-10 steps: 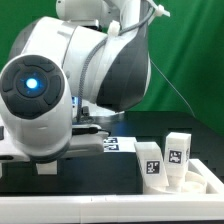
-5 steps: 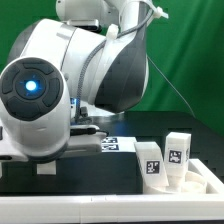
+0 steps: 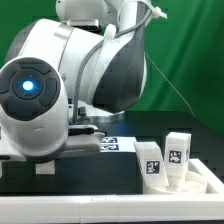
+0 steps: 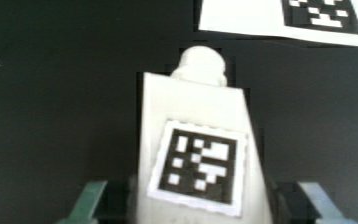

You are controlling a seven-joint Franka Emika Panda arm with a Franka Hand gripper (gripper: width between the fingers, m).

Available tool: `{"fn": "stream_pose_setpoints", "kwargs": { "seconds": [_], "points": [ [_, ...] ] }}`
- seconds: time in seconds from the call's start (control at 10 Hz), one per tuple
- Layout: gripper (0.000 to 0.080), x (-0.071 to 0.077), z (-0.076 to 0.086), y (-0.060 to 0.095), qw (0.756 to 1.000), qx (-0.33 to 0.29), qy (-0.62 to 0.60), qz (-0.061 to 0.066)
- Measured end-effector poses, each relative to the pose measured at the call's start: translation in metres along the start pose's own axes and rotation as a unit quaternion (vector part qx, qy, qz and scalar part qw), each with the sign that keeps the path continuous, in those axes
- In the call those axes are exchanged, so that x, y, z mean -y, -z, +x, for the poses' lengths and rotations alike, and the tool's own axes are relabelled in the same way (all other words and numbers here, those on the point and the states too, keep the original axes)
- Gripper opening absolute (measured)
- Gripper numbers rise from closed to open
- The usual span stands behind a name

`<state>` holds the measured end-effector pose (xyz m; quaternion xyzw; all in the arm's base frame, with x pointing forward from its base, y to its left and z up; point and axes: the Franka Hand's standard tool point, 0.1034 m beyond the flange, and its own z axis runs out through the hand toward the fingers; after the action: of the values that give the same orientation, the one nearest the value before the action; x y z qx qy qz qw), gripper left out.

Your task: Assemble stool

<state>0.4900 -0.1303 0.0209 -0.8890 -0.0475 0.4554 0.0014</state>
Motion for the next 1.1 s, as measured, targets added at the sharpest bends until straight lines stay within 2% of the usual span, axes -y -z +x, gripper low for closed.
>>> {"fn": "stream_pose_setpoints", "kwargs": {
  "seconds": [0.2,0.3,0.4,0.5,0.6,0.8,0.9,1.0,1.1],
  "points": [
    [0.0324,0.013,-0.024,0.060,0.998,-0.054,0.018,-0.002],
    [0.0324,0.021,-0.036,0.083,0.997,-0.072,0.011,-0.002],
    [0.0324,0.027,-0.048,0.099,0.997,-0.073,0.012,-0.005],
    [0.0324,0.019,-0.040,0.102,0.994,-0.100,0.019,-0.042],
    [0.0324,0.020,-0.037,0.101,0.991,-0.125,0.021,-0.041],
    [0.0324,0.014,-0.036,0.106,0.981,-0.186,0.020,-0.048],
    [0.0324,0.017,-0.035,0.112,0.975,-0.217,0.011,-0.045],
    [0.0324,0.041,-0.042,0.133,0.970,-0.242,-0.004,-0.024],
    [0.0324,0.067,-0.044,0.161,0.956,-0.293,-0.005,-0.006]
  ]
}}
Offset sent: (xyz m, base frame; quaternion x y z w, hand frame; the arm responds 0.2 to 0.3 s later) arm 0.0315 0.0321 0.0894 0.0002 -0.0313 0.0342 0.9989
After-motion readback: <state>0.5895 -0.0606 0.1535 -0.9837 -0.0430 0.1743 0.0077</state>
